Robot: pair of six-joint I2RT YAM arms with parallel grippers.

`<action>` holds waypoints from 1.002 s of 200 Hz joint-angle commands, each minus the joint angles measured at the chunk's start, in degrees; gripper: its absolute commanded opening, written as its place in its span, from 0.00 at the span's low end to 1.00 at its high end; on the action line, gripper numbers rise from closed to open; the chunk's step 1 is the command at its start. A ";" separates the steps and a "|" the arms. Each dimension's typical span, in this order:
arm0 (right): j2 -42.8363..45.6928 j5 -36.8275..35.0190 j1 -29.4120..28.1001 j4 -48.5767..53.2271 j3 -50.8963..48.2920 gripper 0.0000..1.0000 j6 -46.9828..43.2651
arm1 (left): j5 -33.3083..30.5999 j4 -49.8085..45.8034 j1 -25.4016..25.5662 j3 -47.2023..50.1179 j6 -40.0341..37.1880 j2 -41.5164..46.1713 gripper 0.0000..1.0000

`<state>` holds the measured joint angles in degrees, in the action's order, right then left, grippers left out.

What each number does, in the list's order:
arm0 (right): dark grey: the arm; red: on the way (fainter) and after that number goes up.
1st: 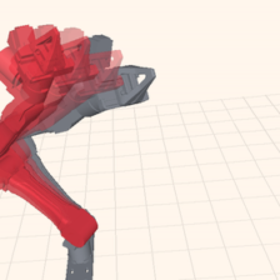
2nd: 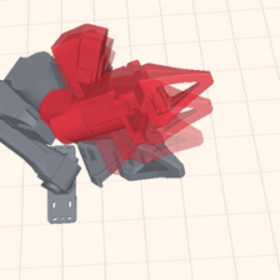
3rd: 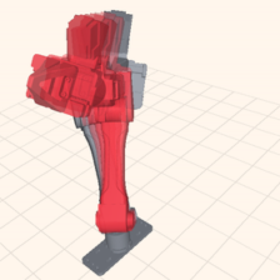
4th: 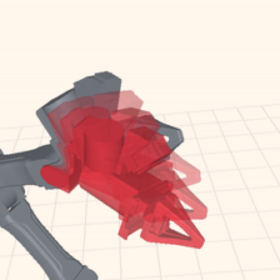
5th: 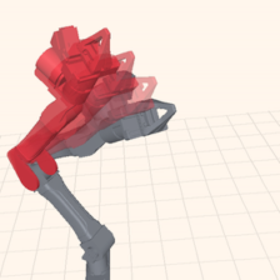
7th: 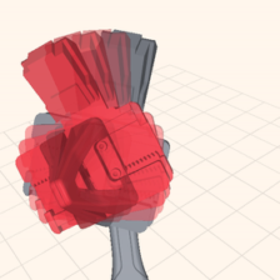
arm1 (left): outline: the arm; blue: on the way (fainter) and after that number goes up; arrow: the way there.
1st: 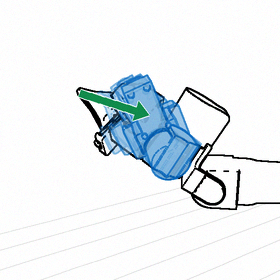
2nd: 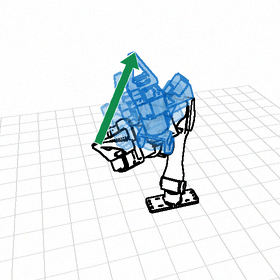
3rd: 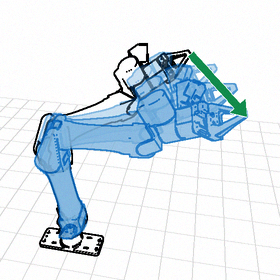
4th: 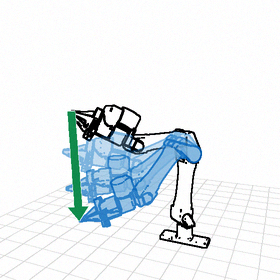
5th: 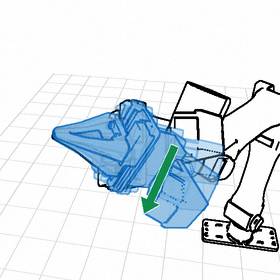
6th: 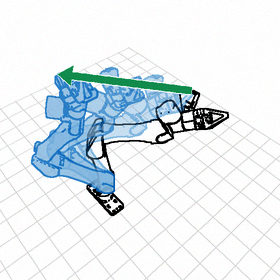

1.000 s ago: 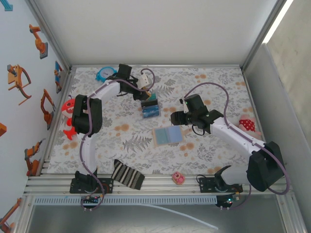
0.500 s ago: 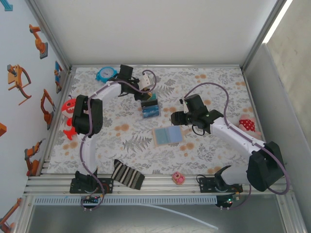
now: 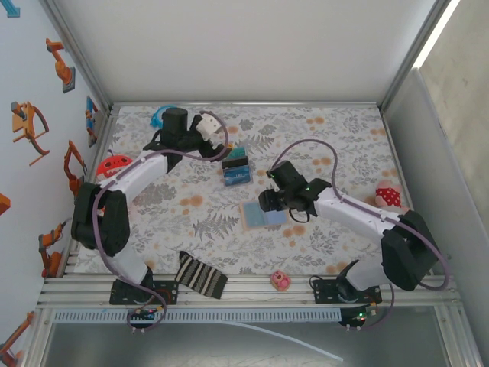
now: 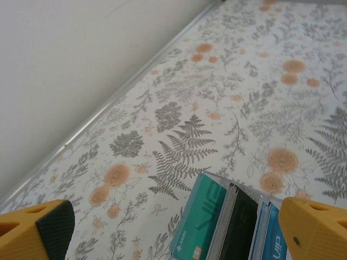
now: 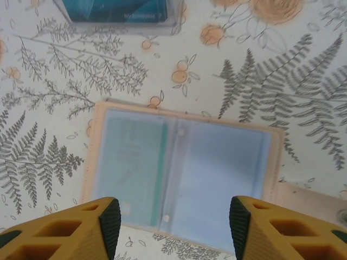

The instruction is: Take the credit cards out of the card holder

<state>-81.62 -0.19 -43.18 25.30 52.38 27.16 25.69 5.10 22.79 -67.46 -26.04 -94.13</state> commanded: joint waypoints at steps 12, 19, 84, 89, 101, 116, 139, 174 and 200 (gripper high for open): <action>-4.21 -3.31 -4.16 3.08 3.15 0.52 2.53 | -11.88 6.27 -0.64 7.96 18.09 8.07 0.97; -5.39 -3.40 -4.95 3.20 3.70 0.51 2.56 | -14.05 6.31 -0.64 9.63 20.57 9.70 0.97; -15.53 -4.64 -9.74 5.08 8.90 0.51 1.96 | -34.04 4.29 -0.64 22.24 36.43 23.44 0.97; -16.10 -4.73 -9.94 5.23 9.26 0.51 1.94 | -34.65 3.84 -0.64 22.73 37.23 24.23 0.97; -17.36 -4.90 -10.24 5.63 9.91 0.51 1.91 | -35.78 2.78 -0.57 23.88 38.96 26.07 0.97; -18.64 -5.16 -10.69 6.03 10.59 0.51 1.83 | -38.00 1.54 -0.56 25.20 40.78 28.23 0.97; -19.73 -5.18 -11.05 6.34 11.18 0.52 1.60 | -41.40 0.68 -0.63 27.27 42.84 31.09 0.97; -21.24 -5.18 -11.65 7.08 12.42 0.53 1.08 | -44.19 -0.17 -0.64 29.33 43.29 34.03 0.97; -22.16 -5.26 -11.66 7.39 12.57 0.53 1.12 | -44.77 -1.52 -0.65 29.48 43.31 34.33 0.97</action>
<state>-102.45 -4.16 -54.41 30.83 63.31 28.62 -16.78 5.30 22.41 -38.46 15.75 -60.75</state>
